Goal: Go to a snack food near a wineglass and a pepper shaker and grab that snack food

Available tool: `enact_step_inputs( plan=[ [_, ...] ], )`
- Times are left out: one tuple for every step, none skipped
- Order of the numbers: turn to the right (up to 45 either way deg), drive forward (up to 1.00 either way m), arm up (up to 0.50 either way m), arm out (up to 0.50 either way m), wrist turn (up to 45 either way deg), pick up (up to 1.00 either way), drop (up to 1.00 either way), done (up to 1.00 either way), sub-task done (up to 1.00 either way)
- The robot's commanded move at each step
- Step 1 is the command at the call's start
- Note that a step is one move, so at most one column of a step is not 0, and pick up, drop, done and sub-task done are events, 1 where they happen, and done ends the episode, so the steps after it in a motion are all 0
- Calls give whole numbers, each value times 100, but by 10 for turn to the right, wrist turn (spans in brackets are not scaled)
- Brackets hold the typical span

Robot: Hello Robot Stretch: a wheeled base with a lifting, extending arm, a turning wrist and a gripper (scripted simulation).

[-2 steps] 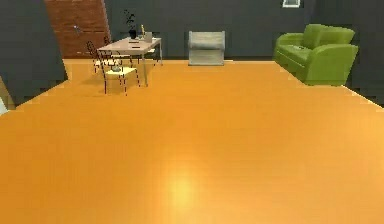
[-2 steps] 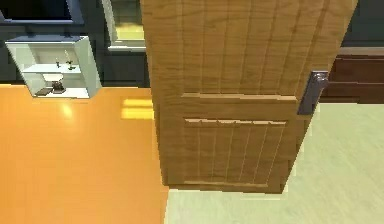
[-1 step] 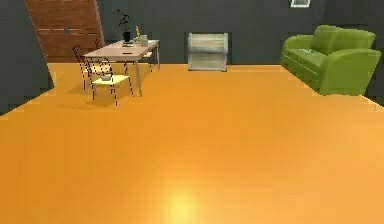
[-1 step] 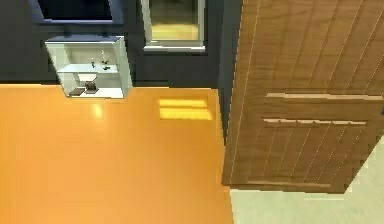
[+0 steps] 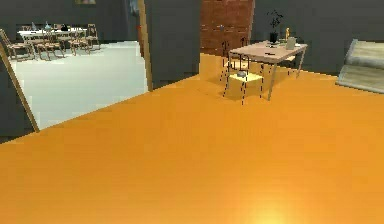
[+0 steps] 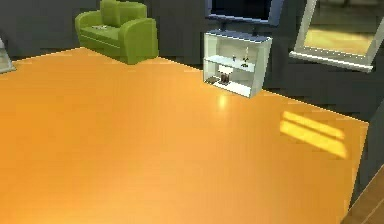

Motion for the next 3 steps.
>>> enact_step_inputs(
  plan=[
    [0, 45, 0, 0, 0, 0, 0, 0, 0],
    [-270, 0, 0, 0, 0, 0, 0, 0, 0],
    [0, 100, 0, 0, 0, 0, 0, 0, 0]
  ],
)
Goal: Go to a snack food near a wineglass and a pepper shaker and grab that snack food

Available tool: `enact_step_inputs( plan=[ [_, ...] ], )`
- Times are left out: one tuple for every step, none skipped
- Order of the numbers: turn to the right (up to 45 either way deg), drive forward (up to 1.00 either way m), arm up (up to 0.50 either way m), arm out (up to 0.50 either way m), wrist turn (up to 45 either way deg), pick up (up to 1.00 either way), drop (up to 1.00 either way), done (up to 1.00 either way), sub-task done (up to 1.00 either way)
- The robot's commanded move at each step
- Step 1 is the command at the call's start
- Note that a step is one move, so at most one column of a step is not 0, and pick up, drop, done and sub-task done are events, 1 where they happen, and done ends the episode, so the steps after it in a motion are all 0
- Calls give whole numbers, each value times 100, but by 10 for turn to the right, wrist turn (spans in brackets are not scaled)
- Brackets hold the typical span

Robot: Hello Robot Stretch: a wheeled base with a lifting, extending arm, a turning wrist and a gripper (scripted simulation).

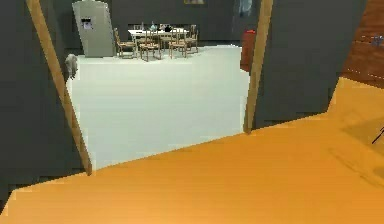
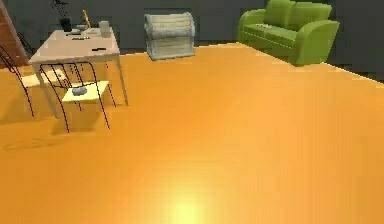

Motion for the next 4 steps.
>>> enact_step_inputs(
  plan=[
    [0, 100, 0, 0, 0, 0, 0, 0, 0],
    [0, 100, 0, 0, 0, 0, 0, 0, 0],
    [-30, 0, 0, 0, 0, 0, 0, 0, 0],
    [0, 25, 0, 0, 0, 0, 0, 0, 0]
  ],
)
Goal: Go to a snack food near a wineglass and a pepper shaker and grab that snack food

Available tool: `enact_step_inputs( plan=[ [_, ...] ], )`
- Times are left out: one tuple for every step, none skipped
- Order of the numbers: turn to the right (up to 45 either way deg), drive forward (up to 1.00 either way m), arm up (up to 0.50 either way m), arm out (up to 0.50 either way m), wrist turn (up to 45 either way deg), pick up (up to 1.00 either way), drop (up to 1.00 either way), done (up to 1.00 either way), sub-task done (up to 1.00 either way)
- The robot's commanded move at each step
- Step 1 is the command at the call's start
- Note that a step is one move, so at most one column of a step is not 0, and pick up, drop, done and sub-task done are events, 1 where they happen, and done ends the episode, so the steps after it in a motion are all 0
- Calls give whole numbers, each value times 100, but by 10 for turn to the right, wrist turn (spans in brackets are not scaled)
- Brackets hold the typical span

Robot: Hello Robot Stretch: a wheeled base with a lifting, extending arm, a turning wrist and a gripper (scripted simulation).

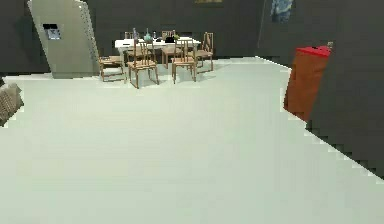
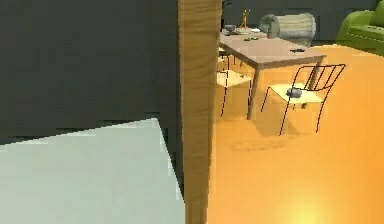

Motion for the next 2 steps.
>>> enact_step_inputs(
  plan=[
    [150, 0, 0, 0, 0, 0, 0, 0, 0],
    [0, 100, 0, 0, 0, 0, 0, 0, 0]
  ],
)
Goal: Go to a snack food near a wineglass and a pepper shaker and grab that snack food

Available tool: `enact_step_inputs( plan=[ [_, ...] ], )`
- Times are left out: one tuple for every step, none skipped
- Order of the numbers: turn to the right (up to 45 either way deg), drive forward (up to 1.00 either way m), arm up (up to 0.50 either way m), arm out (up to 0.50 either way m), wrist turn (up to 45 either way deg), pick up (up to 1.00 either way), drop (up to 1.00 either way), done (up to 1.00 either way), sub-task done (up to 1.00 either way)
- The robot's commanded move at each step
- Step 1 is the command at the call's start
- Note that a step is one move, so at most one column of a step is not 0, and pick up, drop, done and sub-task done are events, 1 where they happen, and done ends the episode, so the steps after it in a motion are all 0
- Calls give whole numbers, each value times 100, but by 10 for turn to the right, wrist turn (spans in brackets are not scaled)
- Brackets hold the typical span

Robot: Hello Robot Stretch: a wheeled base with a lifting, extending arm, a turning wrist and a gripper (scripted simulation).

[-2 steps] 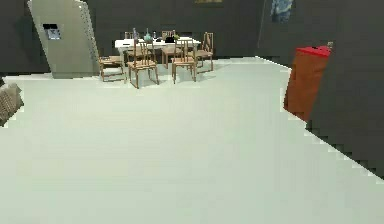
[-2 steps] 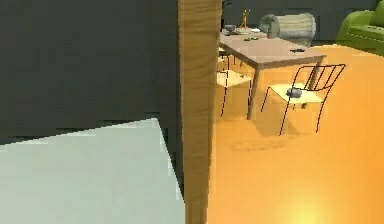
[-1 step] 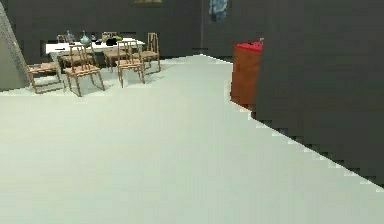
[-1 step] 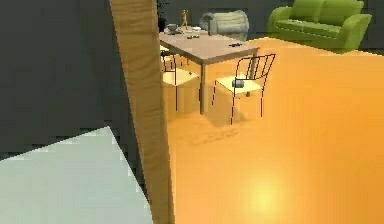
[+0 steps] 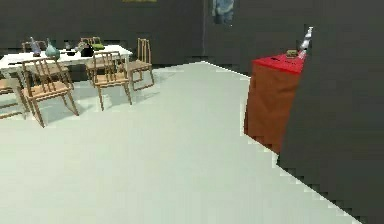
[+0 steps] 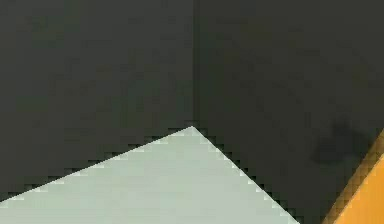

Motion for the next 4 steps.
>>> enact_step_inputs(
  plan=[
    [0, 100, 0, 0, 0, 0, 0, 0, 0],
    [30, 0, 0, 0, 0, 0, 0, 0, 0],
    [0, 100, 0, 0, 0, 0, 0, 0, 0],
    [0, 45, 0, 0, 0, 0, 0, 0, 0]
  ],
)
